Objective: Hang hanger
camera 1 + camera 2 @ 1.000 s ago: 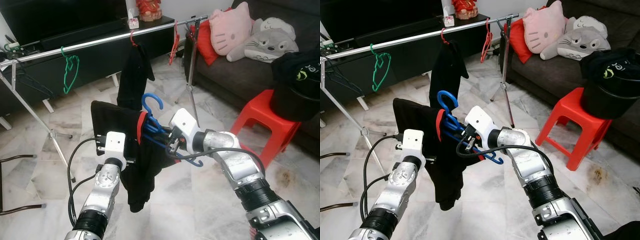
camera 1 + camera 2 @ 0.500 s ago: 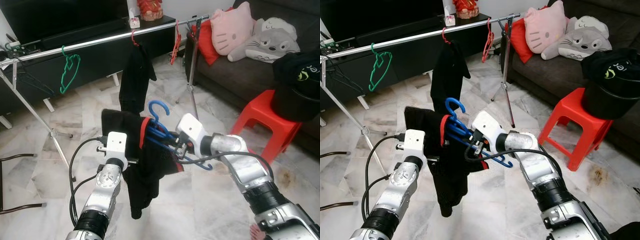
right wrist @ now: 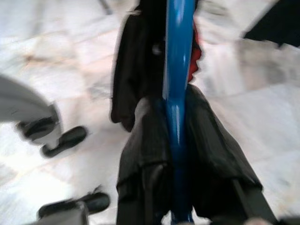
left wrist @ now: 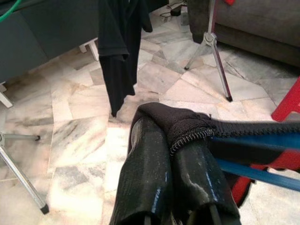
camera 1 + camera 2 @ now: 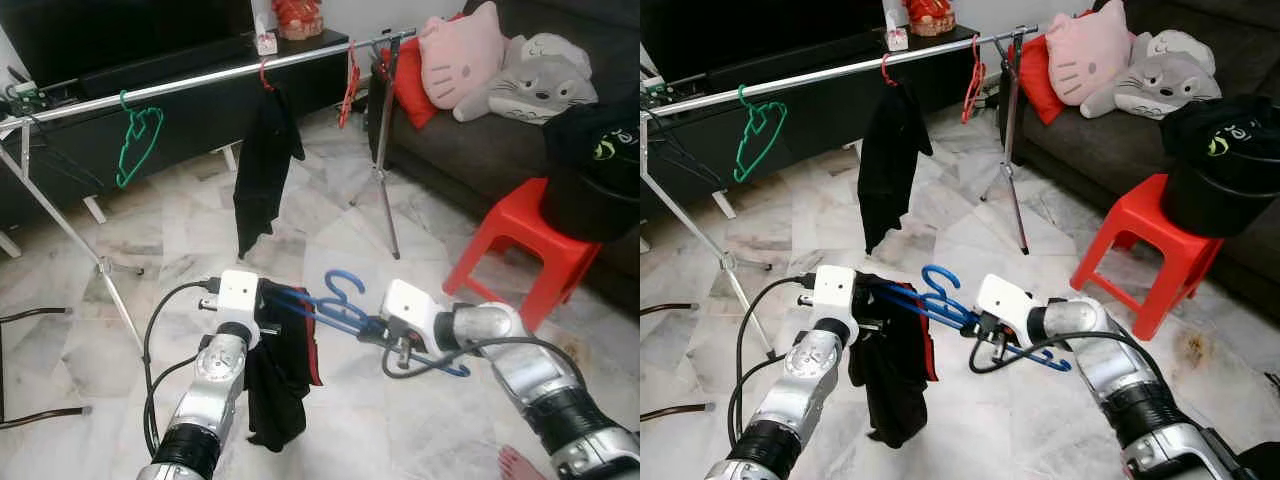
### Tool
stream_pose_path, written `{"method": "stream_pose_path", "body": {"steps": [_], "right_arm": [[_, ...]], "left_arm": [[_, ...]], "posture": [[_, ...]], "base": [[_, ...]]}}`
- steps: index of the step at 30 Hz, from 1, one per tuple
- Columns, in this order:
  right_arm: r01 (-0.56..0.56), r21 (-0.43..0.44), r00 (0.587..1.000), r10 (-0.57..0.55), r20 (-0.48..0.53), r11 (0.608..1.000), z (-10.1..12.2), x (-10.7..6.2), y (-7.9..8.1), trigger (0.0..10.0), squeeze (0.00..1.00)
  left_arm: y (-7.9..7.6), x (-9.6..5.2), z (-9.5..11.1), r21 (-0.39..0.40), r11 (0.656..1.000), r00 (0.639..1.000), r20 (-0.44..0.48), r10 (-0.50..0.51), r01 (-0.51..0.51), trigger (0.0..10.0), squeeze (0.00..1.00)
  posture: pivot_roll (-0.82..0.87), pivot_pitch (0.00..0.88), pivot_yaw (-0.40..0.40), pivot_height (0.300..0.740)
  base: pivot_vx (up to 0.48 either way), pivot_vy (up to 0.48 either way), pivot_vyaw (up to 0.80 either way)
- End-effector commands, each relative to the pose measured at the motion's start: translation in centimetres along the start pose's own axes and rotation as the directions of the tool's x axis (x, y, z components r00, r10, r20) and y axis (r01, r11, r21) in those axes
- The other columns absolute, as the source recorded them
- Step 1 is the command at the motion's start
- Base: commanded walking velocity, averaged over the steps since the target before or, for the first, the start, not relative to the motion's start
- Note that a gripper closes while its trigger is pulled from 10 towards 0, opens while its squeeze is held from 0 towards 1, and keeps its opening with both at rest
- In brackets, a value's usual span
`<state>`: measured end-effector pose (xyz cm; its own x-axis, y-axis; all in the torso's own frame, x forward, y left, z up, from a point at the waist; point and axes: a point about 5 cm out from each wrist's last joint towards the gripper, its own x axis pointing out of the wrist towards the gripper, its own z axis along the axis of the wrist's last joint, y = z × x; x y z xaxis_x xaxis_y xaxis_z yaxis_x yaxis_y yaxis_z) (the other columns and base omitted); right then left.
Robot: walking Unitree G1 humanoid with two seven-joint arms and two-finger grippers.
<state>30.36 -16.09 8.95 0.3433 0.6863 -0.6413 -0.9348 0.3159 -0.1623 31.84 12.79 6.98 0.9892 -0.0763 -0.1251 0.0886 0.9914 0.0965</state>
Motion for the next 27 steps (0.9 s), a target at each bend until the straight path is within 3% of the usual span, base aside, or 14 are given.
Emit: {"method": "stream_pose_path", "body": {"steps": [1,5,7,9,14,21,23,27], "right_arm": [[-0.165,0.003,0.981,0.164,-0.098,0.986,-2.1,0.6,2.3,0.0,0.00],[-0.215,-0.009,0.970,0.213,-0.115,0.976,-2.7,0.4,2.8,0.0,0.00],[-0.310,-0.056,0.935,0.293,-0.202,0.949,-3.7,-0.7,3.6,0.0,0.00],[-0.322,-0.064,0.928,0.302,-0.217,0.945,-3.9,-0.9,3.6,0.0,0.00],[-0.245,-0.084,0.946,0.220,-0.237,0.966,-4.1,-1.5,2.4,0.0,0.00],[-0.119,-0.032,0.985,0.114,-0.130,0.992,-3.8,-1.8,1.9,0.0,0.00],[-0.031,0.065,0.999,0.033,-0.031,0.997,-4.1,-1.7,2.2,0.0,0.00],[-0.034,0.109,0.999,0.029,0.046,0.993,-4.0,-1.7,3.0,0.0,0.00]], "left_arm": [[1.3,0.4,1.3,-0.002,0.999,0.997,0.053,0.048,-0.048,0.0,0.00],[1.3,0.4,1.2,-0.001,0.999,0.997,0.052,0.048,-0.048,0.0,0.00],[1.6,0.2,0.5,0.011,0.998,0.998,0.028,0.064,-0.064,0.0,0.00],[1.7,0.1,0.4,0.012,0.998,0.997,0.024,0.066,-0.067,0.0,0.00],[2.0,0.2,0.2,0.018,0.996,0.996,0.018,0.090,-0.091,0.0,0.00],[4.2,-0.6,-0.8,0.016,0.978,0.978,-0.009,0.208,-0.207,0.0,0.00],[6.0,-1.5,-1.7,-0.002,0.953,0.953,-0.026,0.302,-0.302,0.0,0.00],[7.2,-2.2,-2.5,-0.009,0.932,0.931,-0.052,0.362,-0.362,0.0,0.00]], "posture": [[-0.19,0.026,0.063,0.732],[-0.19,0.026,0.063,0.732],[-0.19,0.011,0.061,0.732],[-0.19,0.006,0.059,0.732],[-0.19,0.000,0.061,0.732],[-0.20,0.000,0.065,0.732],[-0.19,0.000,0.068,0.732],[-0.19,0.000,0.074,0.732]], "base": [[0.000,0.000,0.00],[0.000,0.000,0.00],[0.000,0.000,0.00],[0.000,0.000,0.00],[0.000,0.000,0.00],[0.000,0.000,0.00],[0.000,0.000,0.00],[0.000,0.000,0.00]]}}
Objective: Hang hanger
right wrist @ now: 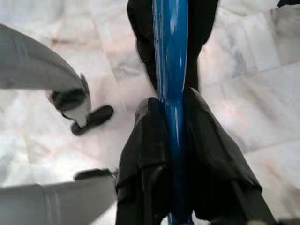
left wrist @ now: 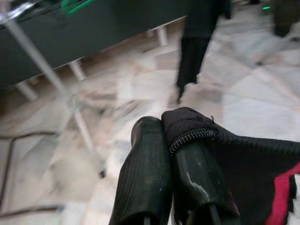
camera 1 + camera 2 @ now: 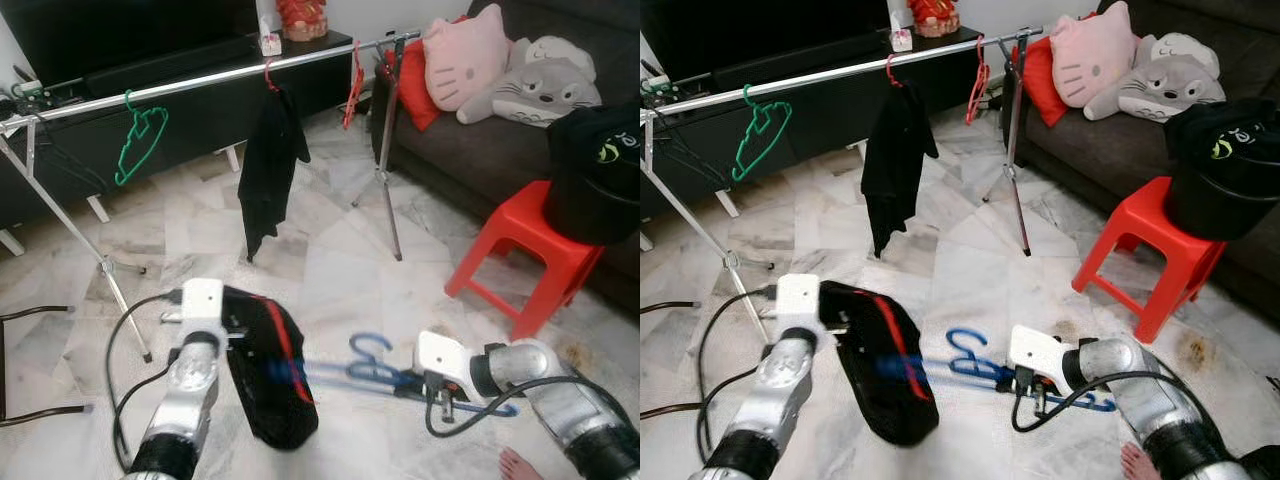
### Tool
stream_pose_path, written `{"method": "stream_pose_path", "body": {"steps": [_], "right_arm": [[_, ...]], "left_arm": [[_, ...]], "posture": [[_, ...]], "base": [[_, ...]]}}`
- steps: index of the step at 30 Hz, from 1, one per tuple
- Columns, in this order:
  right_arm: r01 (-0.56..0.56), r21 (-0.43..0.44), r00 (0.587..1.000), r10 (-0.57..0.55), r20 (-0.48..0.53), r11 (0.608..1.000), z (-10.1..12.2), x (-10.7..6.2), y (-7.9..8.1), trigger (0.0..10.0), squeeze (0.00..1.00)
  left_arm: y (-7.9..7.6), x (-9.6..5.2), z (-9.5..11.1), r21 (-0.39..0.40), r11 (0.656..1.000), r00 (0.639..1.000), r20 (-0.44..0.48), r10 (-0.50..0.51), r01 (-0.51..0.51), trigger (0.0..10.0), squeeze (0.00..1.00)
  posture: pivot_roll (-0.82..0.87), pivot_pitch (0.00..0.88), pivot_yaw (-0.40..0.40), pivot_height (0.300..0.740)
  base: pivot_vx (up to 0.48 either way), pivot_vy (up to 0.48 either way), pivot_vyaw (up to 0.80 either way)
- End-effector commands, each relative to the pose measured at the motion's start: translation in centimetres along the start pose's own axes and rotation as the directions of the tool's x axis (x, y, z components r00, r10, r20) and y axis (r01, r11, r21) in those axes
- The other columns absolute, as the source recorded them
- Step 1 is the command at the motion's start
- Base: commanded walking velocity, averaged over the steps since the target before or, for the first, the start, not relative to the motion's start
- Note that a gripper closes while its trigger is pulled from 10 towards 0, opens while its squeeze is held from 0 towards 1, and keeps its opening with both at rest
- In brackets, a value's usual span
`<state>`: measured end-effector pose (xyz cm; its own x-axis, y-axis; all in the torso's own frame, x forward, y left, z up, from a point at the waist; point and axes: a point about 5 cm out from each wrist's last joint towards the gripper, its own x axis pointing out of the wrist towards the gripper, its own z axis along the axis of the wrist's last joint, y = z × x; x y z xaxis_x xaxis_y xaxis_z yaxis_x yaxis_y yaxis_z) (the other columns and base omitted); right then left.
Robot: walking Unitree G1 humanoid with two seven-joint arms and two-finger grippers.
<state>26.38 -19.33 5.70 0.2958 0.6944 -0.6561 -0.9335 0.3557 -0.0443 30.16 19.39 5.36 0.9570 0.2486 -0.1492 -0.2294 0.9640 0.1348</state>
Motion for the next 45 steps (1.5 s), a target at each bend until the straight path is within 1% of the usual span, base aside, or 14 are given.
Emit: {"method": "stream_pose_path", "body": {"steps": [1,5,8,12,13,17,18,19,20,22,24,28,33,45], "right_arm": [[0.039,0.021,0.995,-0.040,0.089,0.999,0.7,-0.2,0.0,0.0,0.00],[0.100,0.079,0.988,-0.109,0.112,0.992,0.3,-0.2,-0.1,0.0,0.00],[0.240,0.198,0.960,-0.262,0.094,0.950,-1.2,0.1,-0.6,0.0,0.00],[0.263,0.223,0.953,-0.289,0.092,0.939,-1.6,0.3,-0.3,0.0,0.00],[0.423,0.300,0.896,-0.445,0.006,0.855,-3.5,1.1,-0.6,7.3,0.00],[0.488,0.326,0.862,-0.505,-0.038,0.809,-4.3,1.5,-0.5,7.3,0.00],[0.564,0.405,0.800,-0.597,-0.055,0.719,-4.9,2.1,-0.7,10.0,0.00],[0.564,0.405,0.800,-0.597,-0.055,0.719,-4.9,2.1,-0.7,10.0,0.00],[0.646,0.609,0.671,-0.723,-0.166,0.460,-6.3,3.8,0.0,10.0,0.00],[0.663,0.681,0.620,-0.738,-0.266,0.312,-7.3,4.6,0.9,10.0,0.00],[0.673,0.699,0.602,-0.729,-0.325,0.244,-7.9,5.0,1.5,10.0,0.00],[0.714,0.681,0.583,-0.678,-0.447,0.164,-9.3,5.6,3.1,10.0,0.00],[0.738,0.656,0.588,-0.626,-0.513,0.156,-10.4,5.9,4.4,10.0,0.00],[0.787,0.580,0.592,-0.518,-0.618,0.208,-13.7,4.7,7.4,10.0,0.00]], "left_arm": [[1.7,0.0,-0.3,-0.017,0.997,0.997,0.000,0.081,-0.081,0.0,0.00],[2.6,-0.3,-0.8,-0.021,0.991,0.992,-0.015,0.129,-0.129,0.0,0.00],[4.3,-0.8,-1.6,-0.038,0.976,0.976,-0.039,0.213,-0.214,0.0,0.00],[4.7,-1.1,-1.9,-0.036,0.972,0.972,-0.042,0.231,-0.232,0.0,0.00],[5.0,-1.5,-2.1,-0.071,0.972,0.974,-0.031,0.223,-0.225,0.0,0.00],[5.1,-1.6,-2.2,-0.085,0.971,0.975,-0.026,0.222,-0.223,0.0,0.00],[4.3,-1.9,-1.9,-0.114,0.979,0.985,0.003,0.170,-0.168,9.8,0.00],[4.3,-1.9,-1.9,-0.114,0.979,0.985,0.003,0.170,-0.168,9.8,0.00],[2.4,-2.5,-1.6,-0.136,0.990,0.997,0.056,0.043,-0.035,10.0,0.00],[1.6,-2.8,-1.7,-0.151,0.988,0.998,0.068,-0.003,0.013,10.0,0.00],[1.5,-2.9,-1.8,-0.162,0.986,0.998,0.066,-0.014,0.024,10.0,0.00],[1.0,-2.5,-1.5,-0.153,0.986,0.995,0.076,-0.057,0.068,10.0,0.00],[0.8,-1.9,-1.1,-0.165,0.982,0.994,0.081,-0.077,0.089,10.0,0.00],[0.8,-1.8,-0.2,-0.243,0.967,0.991,0.126,-0.048,0.078,10.0,0.00]], "posture": [[-0.19,0.000,0.075,0.732],[-0.19,0.000,0.077,0.732],[-0.19,0.000,0.081,0.732],[-0.19,0.000,0.083,0.732],[-0.19,0.000,0.090,0.732],[-0.19,0.000,0.090,0.732],[-0.18,0.000,0.100,0.732],[-0.18,0.000,0.100,0.732],[-0.16,0.000,0.105,0.732],[-0.16,0.000,0.109,0.732],[-0.16,0.000,0.113,0.732],[-0.17,0.000,0.125,0.732],[-0.18,0.000,0.132,0.732],[-0.15,0.000,0.068,0.732]], "base": [[0.000,0.000,0.00],[0.000,0.000,0.00],[0.000,0.000,0.00],[0.000,0.000,0.00],[0.000,0.000,0.00],[0.000,0.000,0.00],[0.000,0.000,0.00],[0.000,0.000,0.00],[0.000,0.000,0.00],[0.000,0.000,0.00],[0.000,0.000,0.00],[0.000,0.000,0.00],[0.000,0.000,0.00],[0.000,0.000,0.00]]}}
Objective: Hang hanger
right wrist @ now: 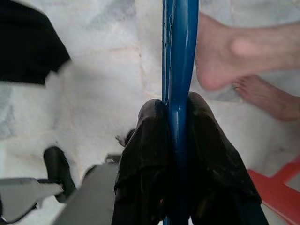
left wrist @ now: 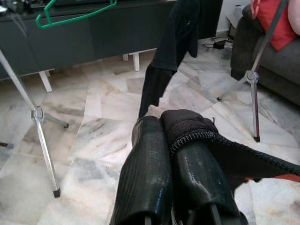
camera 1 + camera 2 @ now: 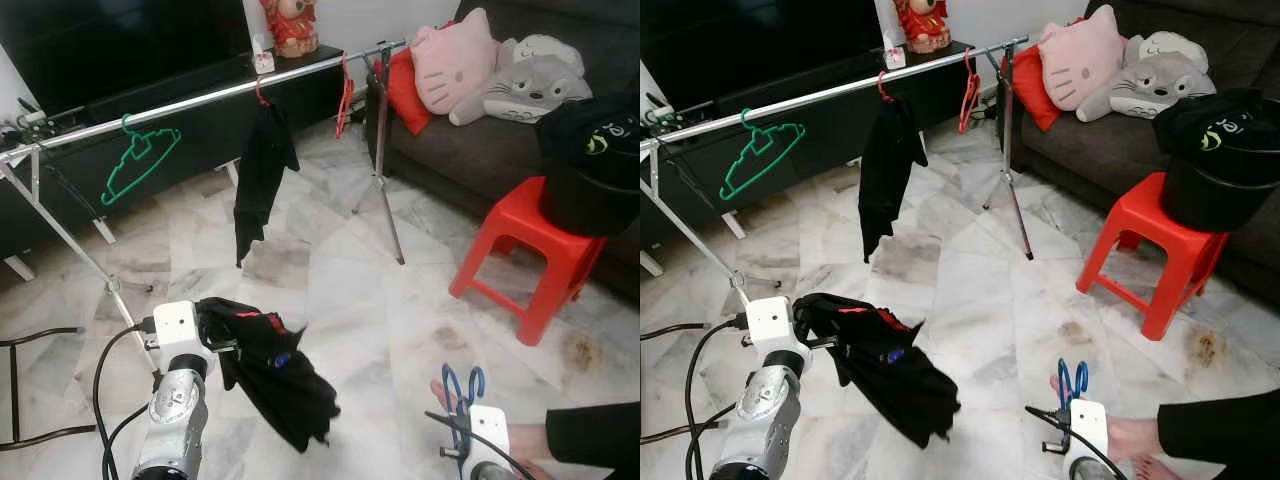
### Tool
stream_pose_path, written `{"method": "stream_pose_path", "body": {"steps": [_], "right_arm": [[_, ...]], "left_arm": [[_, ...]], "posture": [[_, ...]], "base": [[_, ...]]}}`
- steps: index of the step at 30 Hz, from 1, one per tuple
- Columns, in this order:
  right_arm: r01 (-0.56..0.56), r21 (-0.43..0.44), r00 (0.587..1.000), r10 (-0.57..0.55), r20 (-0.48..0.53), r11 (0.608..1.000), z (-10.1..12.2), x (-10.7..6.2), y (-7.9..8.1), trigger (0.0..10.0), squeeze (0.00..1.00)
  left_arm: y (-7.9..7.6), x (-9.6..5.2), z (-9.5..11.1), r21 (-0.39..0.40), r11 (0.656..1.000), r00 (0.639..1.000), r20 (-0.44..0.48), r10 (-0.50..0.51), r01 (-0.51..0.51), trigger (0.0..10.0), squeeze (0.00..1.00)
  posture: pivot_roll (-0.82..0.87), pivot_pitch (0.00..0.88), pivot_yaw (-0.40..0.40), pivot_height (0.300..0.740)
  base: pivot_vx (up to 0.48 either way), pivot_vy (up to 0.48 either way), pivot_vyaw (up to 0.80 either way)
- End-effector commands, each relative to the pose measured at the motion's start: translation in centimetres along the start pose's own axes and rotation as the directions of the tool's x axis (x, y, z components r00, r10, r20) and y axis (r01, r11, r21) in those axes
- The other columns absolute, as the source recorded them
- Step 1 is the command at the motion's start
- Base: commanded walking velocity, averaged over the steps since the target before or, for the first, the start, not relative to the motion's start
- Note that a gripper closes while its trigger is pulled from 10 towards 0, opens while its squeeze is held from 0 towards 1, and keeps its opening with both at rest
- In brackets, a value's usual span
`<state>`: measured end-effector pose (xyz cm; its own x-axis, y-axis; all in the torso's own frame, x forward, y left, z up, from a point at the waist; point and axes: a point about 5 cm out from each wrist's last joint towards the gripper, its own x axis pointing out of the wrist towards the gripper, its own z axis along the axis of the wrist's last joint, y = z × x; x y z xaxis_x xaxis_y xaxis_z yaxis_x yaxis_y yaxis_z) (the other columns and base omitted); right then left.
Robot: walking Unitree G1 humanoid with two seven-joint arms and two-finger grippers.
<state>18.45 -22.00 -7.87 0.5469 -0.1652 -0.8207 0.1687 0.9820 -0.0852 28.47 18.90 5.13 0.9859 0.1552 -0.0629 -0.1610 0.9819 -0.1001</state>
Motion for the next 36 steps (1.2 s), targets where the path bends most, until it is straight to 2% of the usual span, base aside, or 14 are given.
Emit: {"method": "stream_pose_path", "body": {"steps": [1,5,15,16,20,29,32,34,36], "right_arm": [[0.003,-0.001,1.000,-0.003,-0.019,1.000,-0.5,-0.1,-0.1,10.0,0.00],[0.009,0.033,1.000,-0.009,-0.016,0.999,-0.8,-0.1,-0.4,10.0,0.00],[0.015,0.005,0.999,-0.015,-0.033,1.000,-1.3,-0.2,-0.8,10.0,0.00],[0.045,0.027,0.998,-0.043,-0.055,0.999,-2.1,-0.4,-1.3,10.0,0.00],[0.063,0.051,0.995,-0.059,-0.080,0.997,-3.1,-0.6,-1.8,10.0,0.00],[0.074,0.044,0.992,-0.069,-0.101,0.996,-5.0,-1.1,-2.1,10.0,0.00],[0.068,0.008,0.992,-0.067,-0.104,0.998,-5.4,-1.3,-2.4,10.0,0.00],[0.075,-0.023,0.992,-0.077,-0.105,0.997,-5.5,-1.4,-3.3,10.0,0.00],[0.080,-0.030,0.991,-0.083,-0.105,0.996,-5.6,-1.5,-3.8,10.0,0.00]], "left_arm": [[0.9,-0.2,0.6,-0.025,0.999,0.999,0.038,0.030,-0.029,10.0,0.00],[1.0,-0.4,0.7,-0.024,0.999,0.998,0.050,0.023,-0.022,10.0,0.00],[1.4,-0.6,1.1,0.003,1.000,0.997,0.067,0.025,-0.025,10.0,0.00],[1.9,-0.7,1.1,0.011,0.999,0.998,0.062,0.030,-0.031,10.0,0.00],[2.6,-1.2,1.0,-0.007,0.998,0.997,0.051,0.065,-0.064,10.0,0.00],[1.8,-1.4,0.2,0.003,1.000,1.000,0.013,0.022,-0.022,10.0,0.00],[1.5,-1.8,-0.6,0.005,1.000,1.000,-0.014,0.018,-0.018,10.0,0.00],[0.8,-2.2,-1.0,-0.016,1.000,1.000,-0.019,0.020,-0.020,10.0,0.00],[0.5,-2.4,-1.1,-0.026,0.999,1.000,-0.019,0.021,-0.021,10.0,0.00]], "posture": [[-0.15,0.000,0.068,0.732],[-0.14,0.000,0.065,0.732],[-0.14,0.000,0.064,0.732],[-0.16,0.000,0.100,0.732],[-0.16,0.000,0.105,0.732],[-0.17,0.000,0.106,0.732],[-0.19,0.000,0.075,0.732],[-0.19,0.000,0.038,0.732],[-0.19,0.000,0.033,0.732]], "base": [[0.000,0.000,0.00],[0.000,0.000,0.00],[0.000,0.000,0.00],[0.000,0.000,0.00],[0.000,0.000,0.00],[0.000,0.000,0.00],[0.000,0.000,0.00],[0.000,0.000,0.00],[0.000,0.000,0.00]]}}
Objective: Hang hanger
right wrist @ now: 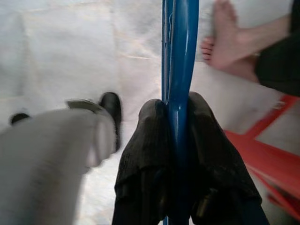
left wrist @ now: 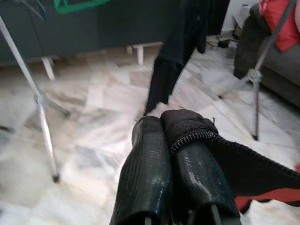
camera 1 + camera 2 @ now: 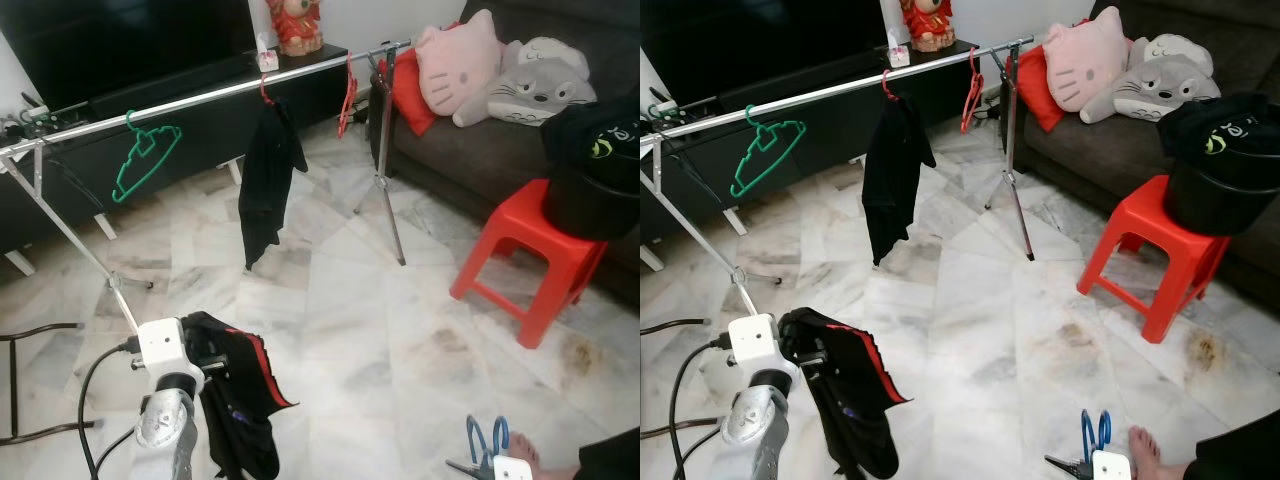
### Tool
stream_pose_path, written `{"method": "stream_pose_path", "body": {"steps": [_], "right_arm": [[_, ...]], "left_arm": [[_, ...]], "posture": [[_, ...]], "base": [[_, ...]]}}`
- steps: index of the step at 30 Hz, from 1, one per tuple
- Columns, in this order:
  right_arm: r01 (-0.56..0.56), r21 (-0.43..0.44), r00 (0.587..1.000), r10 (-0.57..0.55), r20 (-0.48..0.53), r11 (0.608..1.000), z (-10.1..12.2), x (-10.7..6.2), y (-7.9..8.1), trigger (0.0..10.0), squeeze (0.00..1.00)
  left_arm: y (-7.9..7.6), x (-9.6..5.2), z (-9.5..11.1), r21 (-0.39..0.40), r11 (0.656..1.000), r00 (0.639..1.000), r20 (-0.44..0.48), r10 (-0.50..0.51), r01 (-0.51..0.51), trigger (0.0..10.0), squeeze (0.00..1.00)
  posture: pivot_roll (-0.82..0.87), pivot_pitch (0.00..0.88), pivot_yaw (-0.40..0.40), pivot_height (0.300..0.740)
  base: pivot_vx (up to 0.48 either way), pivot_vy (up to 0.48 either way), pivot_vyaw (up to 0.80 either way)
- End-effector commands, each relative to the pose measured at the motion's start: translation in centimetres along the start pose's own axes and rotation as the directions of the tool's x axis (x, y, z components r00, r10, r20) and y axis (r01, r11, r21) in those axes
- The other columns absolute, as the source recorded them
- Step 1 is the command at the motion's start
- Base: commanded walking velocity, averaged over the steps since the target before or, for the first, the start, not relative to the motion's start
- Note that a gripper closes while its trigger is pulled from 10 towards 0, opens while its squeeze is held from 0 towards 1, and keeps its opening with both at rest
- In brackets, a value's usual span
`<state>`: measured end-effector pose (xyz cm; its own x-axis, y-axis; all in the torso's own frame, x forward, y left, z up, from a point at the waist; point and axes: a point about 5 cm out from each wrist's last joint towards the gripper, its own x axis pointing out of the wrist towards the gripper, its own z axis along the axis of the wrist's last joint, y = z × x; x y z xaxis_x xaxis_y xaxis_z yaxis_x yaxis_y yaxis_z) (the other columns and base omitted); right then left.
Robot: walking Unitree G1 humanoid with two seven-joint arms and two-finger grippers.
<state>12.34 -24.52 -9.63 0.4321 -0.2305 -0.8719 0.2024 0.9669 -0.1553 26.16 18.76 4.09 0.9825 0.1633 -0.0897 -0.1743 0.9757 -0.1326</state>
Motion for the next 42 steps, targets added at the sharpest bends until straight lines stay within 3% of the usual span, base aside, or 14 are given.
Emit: {"method": "stream_pose_path", "body": {"steps": [1,4,15,18,21,24,28,30,35,42], "right_arm": [[0.011,-0.033,1.000,-0.011,0.011,0.999,0.1,0.0,-0.8,10.0,0.00],[0.016,-0.080,1.000,-0.015,0.010,0.997,0.0,-0.1,-1.7,10.0,0.00],[0.035,-0.092,0.999,-0.034,0.017,0.995,-0.1,-0.3,-2.7,10.0,0.00],[0.025,-0.095,0.999,-0.023,0.025,0.995,-0.1,-0.2,-2.1,10.0,0.00],[-0.010,-0.107,0.999,0.013,0.031,0.994,-0.6,-0.2,0.0,10.0,0.00],[-0.022,-0.111,0.999,0.024,0.023,0.994,-0.9,-0.3,0.6,10.0,0.00],[-0.010,-0.085,1.000,0.010,0.002,0.996,-0.8,-0.2,0.3,10.0,0.00],[-0.016,-0.135,1.000,0.016,-0.002,0.991,-0.6,-0.1,0.1,10.0,0.00],[-0.010,-0.133,1.000,0.009,-0.007,0.991,-0.7,-0.2,-0.1,10.0,0.00],[-0.015,-0.194,1.000,0.014,-0.006,0.981,-0.1,-0.1,-0.9,10.0,0.00]], "left_arm": [[-0.2,-0.3,0.0,-0.005,1.000,1.000,0.006,0.010,-0.010,10.0,0.00],[-0.8,-0.6,-0.3,-0.010,1.000,1.000,0.003,0.005,-0.005,10.0,0.00],[-1.2,-0.8,-0.2,0.000,1.000,1.000,0.008,-0.005,0.005,10.0,0.00],[-0.8,-0.6,0.0,0.011,1.000,1.000,0.012,-0.003,0.003,10.0,0.00],[-0.4,0.1,0.8,0.030,1.000,1.000,0.023,-0.009,0.008,10.0,0.00],[-0.5,0.3,1.1,0.036,0.999,0.999,0.028,-0.021,0.020,10.0,0.00],[-0.5,0.5,1.2,0.041,0.999,1.000,0.028,-0.013,0.011,10.0,0.00],[-0.7,0.7,1.2,0.037,0.999,0.999,0.029,-0.016,0.015,10.0,0.00],[-0.7,0.5,1.2,0.031,0.999,0.999,0.028,-0.015,0.014,10.0,0.00],[-1.0,0.0,0.5,0.001,1.000,1.000,0.018,0.009,-0.009,10.0,0.00]], "posture": [[-0.19,0.000,0.026,0.732],[-0.18,0.000,0.011,0.732],[-0.15,0.000,0.020,0.732],[-0.17,0.000,0.047,0.732],[-0.16,0.000,0.087,0.732],[-0.16,0.000,0.092,0.732],[-0.17,0.000,0.098,0.732],[-0.16,0.000,0.089,0.732],[-0.16,0.000,0.070,0.732],[-0.16,0.000,0.034,0.732]], "base": [[0.000,0.000,0.00],[0.000,0.000,0.00],[0.000,0.000,0.00],[0.000,0.000,0.53],[0.000,0.000,0.80],[0.000,0.000,0.80],[0.000,0.000,0.80],[0.000,0.000,0.80],[0.000,0.000,0.80],[0.000,0.000,0.80]]}}
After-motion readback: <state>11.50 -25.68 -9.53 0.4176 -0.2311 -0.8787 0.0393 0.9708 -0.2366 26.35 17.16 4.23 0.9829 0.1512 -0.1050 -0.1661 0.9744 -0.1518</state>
